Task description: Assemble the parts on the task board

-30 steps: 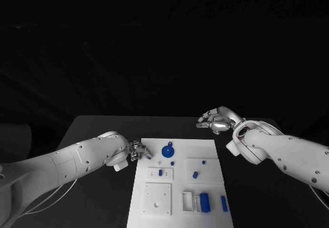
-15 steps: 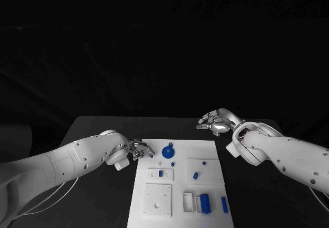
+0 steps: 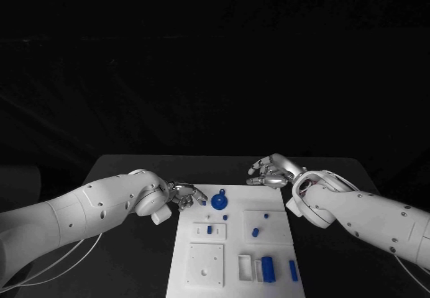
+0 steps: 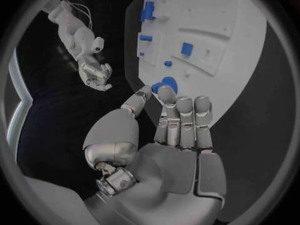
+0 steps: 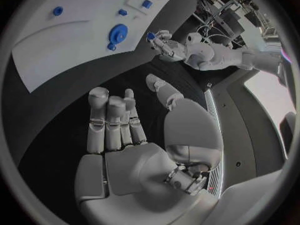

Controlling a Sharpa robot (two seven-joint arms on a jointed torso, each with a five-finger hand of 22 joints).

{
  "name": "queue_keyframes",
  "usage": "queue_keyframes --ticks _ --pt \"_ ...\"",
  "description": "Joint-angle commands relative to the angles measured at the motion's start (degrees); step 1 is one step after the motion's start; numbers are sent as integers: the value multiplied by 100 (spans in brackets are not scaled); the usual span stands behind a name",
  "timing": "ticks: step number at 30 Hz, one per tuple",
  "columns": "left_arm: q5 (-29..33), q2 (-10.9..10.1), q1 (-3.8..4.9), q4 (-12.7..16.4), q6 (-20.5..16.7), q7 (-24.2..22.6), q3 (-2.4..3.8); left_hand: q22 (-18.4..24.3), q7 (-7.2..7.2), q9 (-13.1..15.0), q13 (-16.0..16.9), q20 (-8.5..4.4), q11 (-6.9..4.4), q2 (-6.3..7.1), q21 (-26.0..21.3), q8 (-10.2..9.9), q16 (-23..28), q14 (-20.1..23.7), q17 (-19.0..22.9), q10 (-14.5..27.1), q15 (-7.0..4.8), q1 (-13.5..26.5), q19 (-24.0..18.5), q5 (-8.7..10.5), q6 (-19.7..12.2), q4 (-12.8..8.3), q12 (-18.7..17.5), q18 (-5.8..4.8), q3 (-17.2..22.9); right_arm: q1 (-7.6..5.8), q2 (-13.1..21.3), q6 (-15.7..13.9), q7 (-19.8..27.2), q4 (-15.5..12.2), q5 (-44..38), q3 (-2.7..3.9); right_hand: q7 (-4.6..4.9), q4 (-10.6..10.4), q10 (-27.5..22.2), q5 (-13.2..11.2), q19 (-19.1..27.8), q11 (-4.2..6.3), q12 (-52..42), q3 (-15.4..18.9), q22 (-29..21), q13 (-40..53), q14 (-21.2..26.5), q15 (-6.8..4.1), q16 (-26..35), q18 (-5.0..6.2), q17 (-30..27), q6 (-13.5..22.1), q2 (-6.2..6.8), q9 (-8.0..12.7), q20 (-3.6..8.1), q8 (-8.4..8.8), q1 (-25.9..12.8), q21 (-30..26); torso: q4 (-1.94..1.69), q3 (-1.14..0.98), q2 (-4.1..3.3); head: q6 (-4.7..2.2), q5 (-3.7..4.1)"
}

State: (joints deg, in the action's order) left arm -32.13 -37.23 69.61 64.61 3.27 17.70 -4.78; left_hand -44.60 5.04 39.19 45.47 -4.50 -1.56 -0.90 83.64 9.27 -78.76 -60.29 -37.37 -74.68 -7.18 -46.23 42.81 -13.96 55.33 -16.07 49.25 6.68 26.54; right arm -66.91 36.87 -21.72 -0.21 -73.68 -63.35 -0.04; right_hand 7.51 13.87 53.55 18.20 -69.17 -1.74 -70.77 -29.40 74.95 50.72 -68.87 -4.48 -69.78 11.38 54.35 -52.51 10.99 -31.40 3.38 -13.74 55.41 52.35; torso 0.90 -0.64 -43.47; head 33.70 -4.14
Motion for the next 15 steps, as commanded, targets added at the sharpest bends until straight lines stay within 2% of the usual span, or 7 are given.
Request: queue_keyframes --ticks 1,7,12,15 --pt "1008 -31 19 87 286 -57 10 -6 18 -16 11 -816 20 70 -24 -9 6 10 -7 32 -21 11 -25 74 -2 14 40 -11 -44 36 -58 28 245 -35 -536 -19 86 78 -15 -29 18 -18 -28 -8 105 -12 20 13 -19 362 -9 140 -14 7 10 42 88 -10 5 1 4 -22 18" --pt "1593 -72 20 190 436 -106 13 -6 20 -24 14 -815 21 56 -27 -11 4 14 -9 38 -21 11 -27 89 -5 17 45 -9 -37 126 -172 41 378 -131 -769 -63 100 246 -25 -108 29 -30 -37 -6 103 -29 26 25 -18 362 -15 176 -16 15 -2 61 200 -11 -1 5 1 -39 46" --pt "1890 -95 20 294 539 -198 14 -7 19 -28 17 -815 20 39 -26 -10 -1 13 -11 39 -21 9 -26 90 -5 17 52 -7 -31 208 -289 -3 486 -217 -893 -132 124 278 -52 -167 59 -54 -40 10 105 -40 52 47 -13 362 -17 256 19 37 -13 106 314 -18 2 12 -2 -46 73" --pt "1907 -110 19 370 567 -228 14 -7 18 -31 19 -815 19 33 -25 -11 -4 12 -13 38 -22 9 -25 90 -6 17 56 -6 -30 240 -342 -36 525 -245 -893 -148 148 277 -61 -189 70 -76 -47 16 105 -44 59 68 -17 362 -16 332 31 71 -18 153 374 -19 -4 13 -3 -51 87"
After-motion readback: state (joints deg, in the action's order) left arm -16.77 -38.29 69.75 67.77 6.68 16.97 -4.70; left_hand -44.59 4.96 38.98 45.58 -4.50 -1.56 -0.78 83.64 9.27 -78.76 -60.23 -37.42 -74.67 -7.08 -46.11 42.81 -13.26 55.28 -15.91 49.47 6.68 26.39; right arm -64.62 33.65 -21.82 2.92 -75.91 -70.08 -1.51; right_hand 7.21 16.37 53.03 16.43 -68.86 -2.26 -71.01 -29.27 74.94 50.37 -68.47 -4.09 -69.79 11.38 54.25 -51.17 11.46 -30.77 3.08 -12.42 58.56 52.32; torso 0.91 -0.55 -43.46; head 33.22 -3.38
